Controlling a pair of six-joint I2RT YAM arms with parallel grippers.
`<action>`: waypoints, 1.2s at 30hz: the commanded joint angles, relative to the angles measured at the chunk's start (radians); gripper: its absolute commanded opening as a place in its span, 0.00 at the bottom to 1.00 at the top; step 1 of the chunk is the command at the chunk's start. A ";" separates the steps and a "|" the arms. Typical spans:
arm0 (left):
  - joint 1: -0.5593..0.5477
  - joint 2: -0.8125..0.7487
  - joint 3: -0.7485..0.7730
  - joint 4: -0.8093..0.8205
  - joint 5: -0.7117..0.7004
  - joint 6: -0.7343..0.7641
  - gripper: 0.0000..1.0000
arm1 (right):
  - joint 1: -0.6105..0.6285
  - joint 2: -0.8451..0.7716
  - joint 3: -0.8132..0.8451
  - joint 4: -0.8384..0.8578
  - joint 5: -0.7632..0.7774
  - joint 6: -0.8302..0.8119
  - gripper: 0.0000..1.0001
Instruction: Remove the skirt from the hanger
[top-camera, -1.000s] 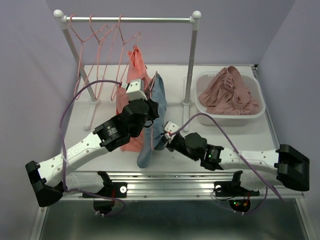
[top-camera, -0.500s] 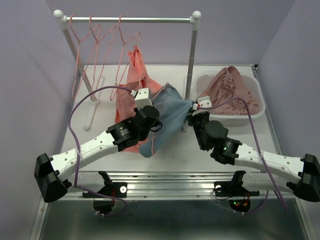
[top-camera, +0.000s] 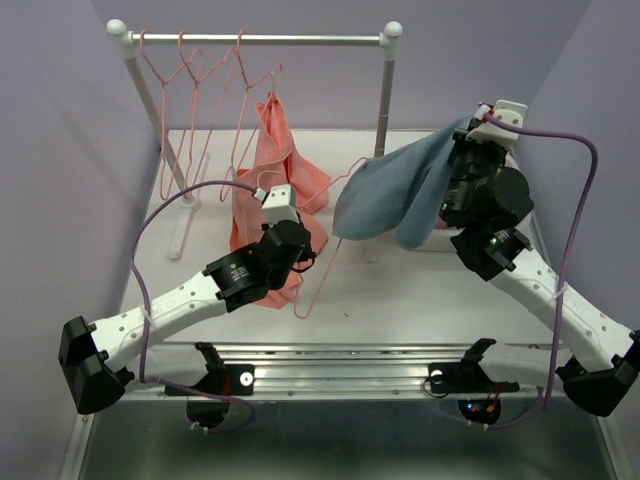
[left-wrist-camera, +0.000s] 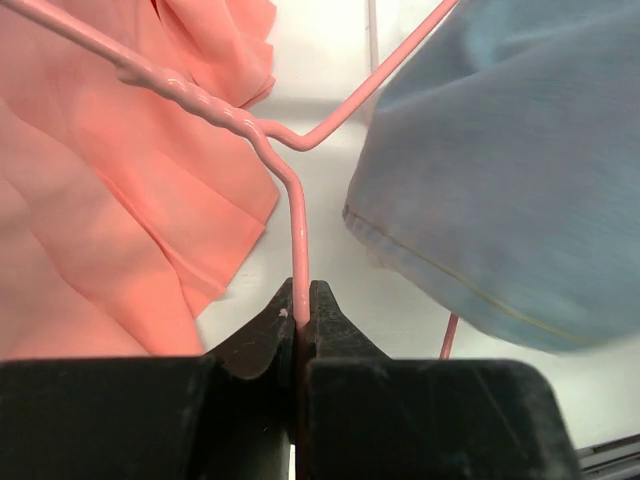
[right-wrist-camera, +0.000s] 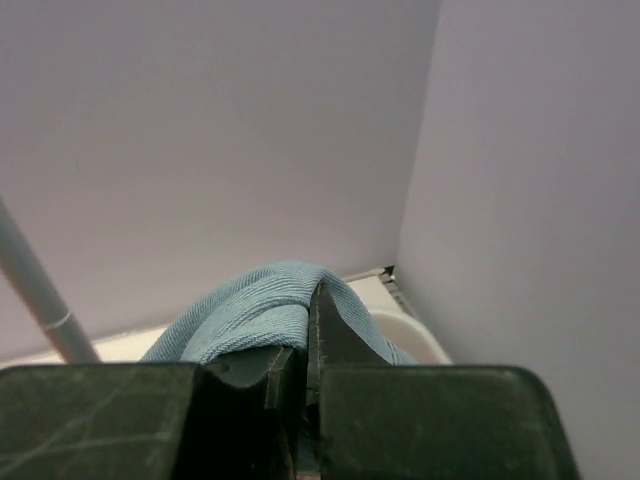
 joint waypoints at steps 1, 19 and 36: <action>0.004 -0.024 -0.014 0.014 -0.021 0.011 0.00 | -0.093 0.032 0.129 0.086 -0.008 -0.093 0.01; 0.004 -0.025 -0.008 0.020 -0.019 0.025 0.00 | -0.443 0.311 0.528 -0.165 -0.130 -0.031 0.01; 0.003 0.029 0.024 0.019 -0.019 0.029 0.00 | -0.535 0.317 0.554 -0.193 -0.206 -0.060 0.01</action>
